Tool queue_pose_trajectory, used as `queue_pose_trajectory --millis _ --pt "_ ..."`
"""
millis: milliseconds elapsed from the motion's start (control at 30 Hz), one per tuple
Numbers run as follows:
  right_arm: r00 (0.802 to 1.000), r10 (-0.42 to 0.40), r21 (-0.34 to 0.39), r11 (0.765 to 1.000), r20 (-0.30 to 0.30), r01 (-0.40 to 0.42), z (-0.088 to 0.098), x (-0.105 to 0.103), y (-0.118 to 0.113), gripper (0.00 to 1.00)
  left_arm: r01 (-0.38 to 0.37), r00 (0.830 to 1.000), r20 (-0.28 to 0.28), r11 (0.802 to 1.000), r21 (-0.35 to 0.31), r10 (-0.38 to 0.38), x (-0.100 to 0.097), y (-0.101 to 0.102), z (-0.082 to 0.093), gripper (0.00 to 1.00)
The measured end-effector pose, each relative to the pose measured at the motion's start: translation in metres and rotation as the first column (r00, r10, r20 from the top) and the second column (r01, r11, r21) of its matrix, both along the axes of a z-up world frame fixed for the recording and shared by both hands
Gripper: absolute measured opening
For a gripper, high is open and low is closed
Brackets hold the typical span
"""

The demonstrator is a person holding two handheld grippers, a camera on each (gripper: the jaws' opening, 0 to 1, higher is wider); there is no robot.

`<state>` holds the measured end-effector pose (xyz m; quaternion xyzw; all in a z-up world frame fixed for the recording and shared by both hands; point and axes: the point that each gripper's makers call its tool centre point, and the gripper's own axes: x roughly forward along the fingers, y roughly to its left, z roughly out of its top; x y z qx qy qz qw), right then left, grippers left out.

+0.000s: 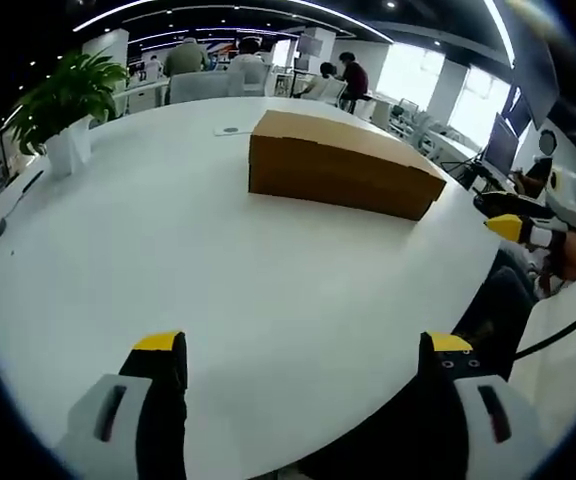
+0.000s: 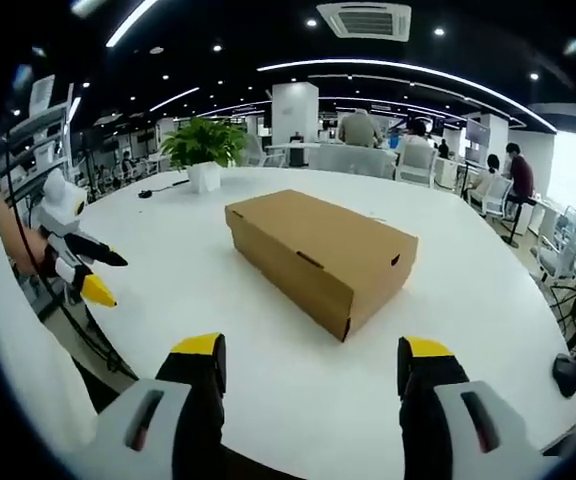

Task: Operate the shoe box by opening the lid, removing the specified soft item, and placing it in the target area until the item is outside and the box remains undamaged.

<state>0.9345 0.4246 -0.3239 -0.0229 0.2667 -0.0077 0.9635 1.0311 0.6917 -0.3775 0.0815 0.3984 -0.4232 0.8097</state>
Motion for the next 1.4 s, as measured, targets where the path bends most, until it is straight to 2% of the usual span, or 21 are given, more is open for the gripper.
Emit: queue_pose_trajectory --millis 167,300,367,467,533,667,733,800,933,1000,1033,1067,1133,1267,1400 --pt "0.999 0.033 -0.003 0.999 -0.014 -0.033 0.004 0.011 0.005 0.74 0.001 1.000 0.005 1.000 0.010 -0.001 -0.001 0.003 -0.003 0.99" --pt "1.000 0.015 0.039 0.999 -0.027 -0.013 0.004 0.016 0.003 0.80 -0.023 1.000 -0.002 1.000 0.016 0.023 -0.002 0.010 -0.007 0.97" --pt "1.000 0.018 0.072 0.997 0.001 -0.018 0.007 0.018 0.006 0.79 -0.029 1.000 -0.006 1.000 0.005 0.029 -0.005 0.012 -0.007 0.98" --pt "0.999 0.018 0.078 0.997 0.048 -0.021 0.015 0.021 0.006 0.78 -0.048 0.999 -0.004 0.999 -0.007 0.048 -0.003 0.017 -0.006 0.99" --pt "0.999 0.007 0.084 0.996 0.046 -0.011 0.016 0.021 0.005 0.78 -0.069 0.998 -0.005 0.997 -0.025 0.069 0.000 0.018 -0.004 0.99" --pt "0.999 -0.003 0.077 0.997 0.044 -0.001 0.016 0.020 0.002 0.75 -0.060 0.998 0.000 0.998 -0.020 0.060 0.001 0.016 -0.002 0.99" --pt "0.998 0.043 -0.001 0.999 0.056 -0.043 0.020 0.021 0.000 0.70 -0.028 0.999 0.018 1.000 -0.003 0.028 0.004 0.016 -0.001 0.99" --pt "0.998 0.048 -0.014 0.999 0.048 -0.047 0.020 0.022 0.000 0.73 -0.014 0.999 0.036 1.000 0.003 0.014 0.007 0.015 -0.001 0.99" --pt "0.999 0.003 0.015 1.000 0.053 -0.004 0.021 0.028 -0.005 0.78 -0.008 0.999 0.035 1.000 0.000 0.008 0.013 0.007 -0.001 0.99" --pt "0.998 0.014 -0.005 1.000 0.055 -0.014 0.021 0.029 -0.003 0.77 -0.007 0.999 0.040 1.000 -0.007 0.007 0.016 0.003 0.000 0.98" --pt "0.999 0.035 -0.068 0.997 0.014 -0.034 0.016 0.025 -0.003 0.77 -0.008 0.999 0.041 1.000 -0.010 0.008 0.016 0.001 0.000 0.98" --pt "0.999 0.040 -0.073 0.997 0.003 -0.040 0.015 0.024 -0.002 0.77 -0.008 0.999 0.042 1.000 -0.012 0.009 0.015 0.000 0.000 0.98" --pt "0.999 0.049 -0.051 0.998 0.011 -0.049 0.013 0.024 0.003 0.79 -0.003 0.999 0.038 1.000 -0.015 0.004 0.013 -0.001 -0.002 0.98" --pt "0.998 0.018 -0.062 0.998 -0.068 -0.022 -0.002 0.014 -0.003 0.79 0.009 0.999 0.037 1.000 0.009 -0.010 0.008 0.006 -0.009 0.98" --pt "0.998 0.000 -0.046 0.999 -0.066 -0.003 -0.004 0.014 -0.008 0.79 -0.007 1.000 0.027 1.000 0.017 0.006 0.007 0.013 -0.009 0.98"
